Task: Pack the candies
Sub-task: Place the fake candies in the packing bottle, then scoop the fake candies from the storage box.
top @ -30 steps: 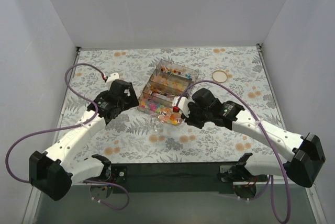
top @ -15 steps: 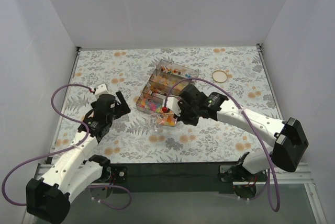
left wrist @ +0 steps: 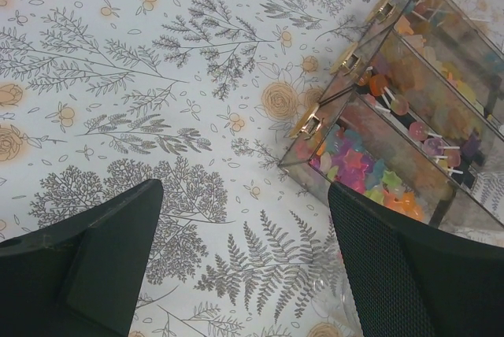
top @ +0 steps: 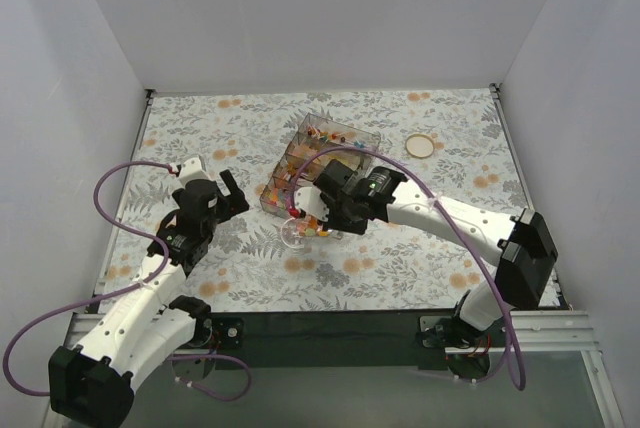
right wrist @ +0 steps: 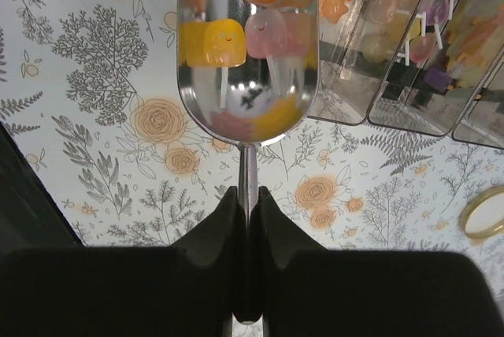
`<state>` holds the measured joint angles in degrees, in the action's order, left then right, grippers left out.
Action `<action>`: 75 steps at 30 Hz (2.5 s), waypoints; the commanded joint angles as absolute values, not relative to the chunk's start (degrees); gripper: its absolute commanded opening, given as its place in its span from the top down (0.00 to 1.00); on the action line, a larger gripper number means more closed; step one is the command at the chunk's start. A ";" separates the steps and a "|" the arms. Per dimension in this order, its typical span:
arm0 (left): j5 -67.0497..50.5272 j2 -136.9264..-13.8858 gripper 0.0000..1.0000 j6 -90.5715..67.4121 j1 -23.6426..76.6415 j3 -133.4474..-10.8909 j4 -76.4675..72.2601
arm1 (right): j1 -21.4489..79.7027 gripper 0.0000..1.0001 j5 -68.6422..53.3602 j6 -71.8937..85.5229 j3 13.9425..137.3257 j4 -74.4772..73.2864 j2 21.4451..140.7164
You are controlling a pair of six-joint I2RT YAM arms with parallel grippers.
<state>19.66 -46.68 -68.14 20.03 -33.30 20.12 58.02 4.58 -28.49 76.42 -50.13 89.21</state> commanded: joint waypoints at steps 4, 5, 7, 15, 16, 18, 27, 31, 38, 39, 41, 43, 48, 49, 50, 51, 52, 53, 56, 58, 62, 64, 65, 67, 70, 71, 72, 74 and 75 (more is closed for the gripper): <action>20.74 -45.70 0.14 -66.97 19.95 -32.96 18.54 | 61.43 0.99 10.89 -29.00 82.52 -57.21 92.98; 20.83 -45.70 0.15 -66.80 20.13 -32.87 18.46 | 61.87 0.99 11.59 -28.74 83.14 -57.83 93.42; 21.00 -45.62 0.14 -66.71 20.30 -32.87 18.54 | 63.54 0.99 14.58 -28.65 84.81 -59.41 95.00; 20.92 -45.70 0.15 -66.45 21.27 -32.70 18.20 | 68.81 0.99 23.45 -27.25 89.29 -63.19 98.17; 20.92 -45.70 0.15 -66.53 21.44 -32.70 18.19 | 69.08 0.99 24.08 -27.16 89.47 -63.28 98.09; 20.83 -45.79 0.15 -66.36 21.53 -32.61 18.11 | 69.69 0.99 25.40 -26.98 90.09 -63.72 98.00; 19.78 -46.58 0.15 -66.09 21.80 -32.43 17.84 | 69.70 0.99 26.72 -26.28 91.05 -64.51 94.22; 16.53 -47.90 0.15 -65.92 21.80 -32.52 17.14 | 63.91 0.99 20.58 -26.37 93.51 -64.42 90.63; 10.20 -56.41 0.15 -66.71 21.80 -38.65 17.49 | 49.15 0.99 11.35 -30.40 96.41 -59.51 90.00; 8.98 -57.73 0.15 -67.06 21.80 -39.72 17.49 | 46.87 0.99 9.34 -31.80 96.94 -58.20 90.44; 7.83 -62.65 0.15 -67.41 21.80 -43.39 17.67 | 44.31 0.99 7.66 -33.13 97.99 -57.13 92.28; 7.04 -67.38 0.15 -68.03 21.62 -45.78 17.67 | 42.81 0.99 6.68 -33.92 98.87 -56.69 95.17; 6.07 -76.63 0.15 -67.50 21.27 -54.03 18.63 | 41.40 0.99 5.80 -34.45 103.70 -58.44 100.63; 5.80 -77.95 0.15 -67.41 21.10 -55.18 19.07 | 41.40 0.99 5.80 -34.37 104.23 -58.97 102.37; 5.28 -80.48 0.15 -67.41 20.92 -56.24 19.51 | 41.40 0.99 6.06 -34.10 104.59 -59.32 102.91; 5.27 -81.46 0.15 -67.24 20.92 -57.03 19.51 | 41.40 0.99 6.33 -33.93 103.89 -59.33 103.27; 5.45 -82.61 0.15 -67.15 20.83 -58.17 19.25 | 41.40 0.99 6.68 -33.84 103.19 -59.33 103.62; 5.28 -83.49 0.15 -66.37 20.66 -58.36 18.03 | 41.40 0.99 7.55 -33.75 102.40 -59.24 103.97; 4.14 -87.79 0.15 -65.75 20.39 -60.20 17.49 | 41.40 0.99 10.11 -33.49 100.63 -59.76 105.29; 3.52 -90.43 0.16 -65.74 20.21 -60.99 17.49 | 41.48 0.99 8.10 -33.05 100.90 -59.77 106.17; 2.46 -93.16 0.21 -65.39 20.13 -62.22 16.09 | 41.66 0.99 5.98 -33.75 100.81 -59.68 107.93; 2.81 -94.39 0.25 -65.13 20.13 -62.84 16.08 | 41.66 0.99 5.36 -34.54 100.55 -59.42 109.15; 2.55 -94.66 0.27 -65.04 20.13 -63.54 16.26 | 41.75 0.99 4.40 -34.54 99.94 -59.07 109.25; 1.76 -95.18 0.28 -64.69 20.13 -63.98 16.35 | 41.75 0.99 3.78 -34.72 99.41 -58.80 109.51; 1.76 -96.24 0.31 -64.25 20.13 -64.77 16.26 | 41.75 0.99 4.13 -35.07 98.79 -58.18 110.65; 1.41 -96.94 0.34 -63.81 20.13 -65.04 16.35 | 41.84 0.99 3.96 -35.16 98.96 -58.10 111.09; 1.06 -97.20 0.39 -63.63 20.13 -65.65 16.26 | 41.84 0.99 4.04 -35.16 99.49 -58.10 112.05; 0.44 -97.82 0.44 -63.11 20.21 -65.92 16.35 | 42.10 0.99 4.22 -35.16 100.19 -57.92 113.28; 0.35 -98.17 0.45 -63.02 20.13 -66.09 16.35 | 42.10 0.99 4.31 -35.24 100.72 -58.01 114.51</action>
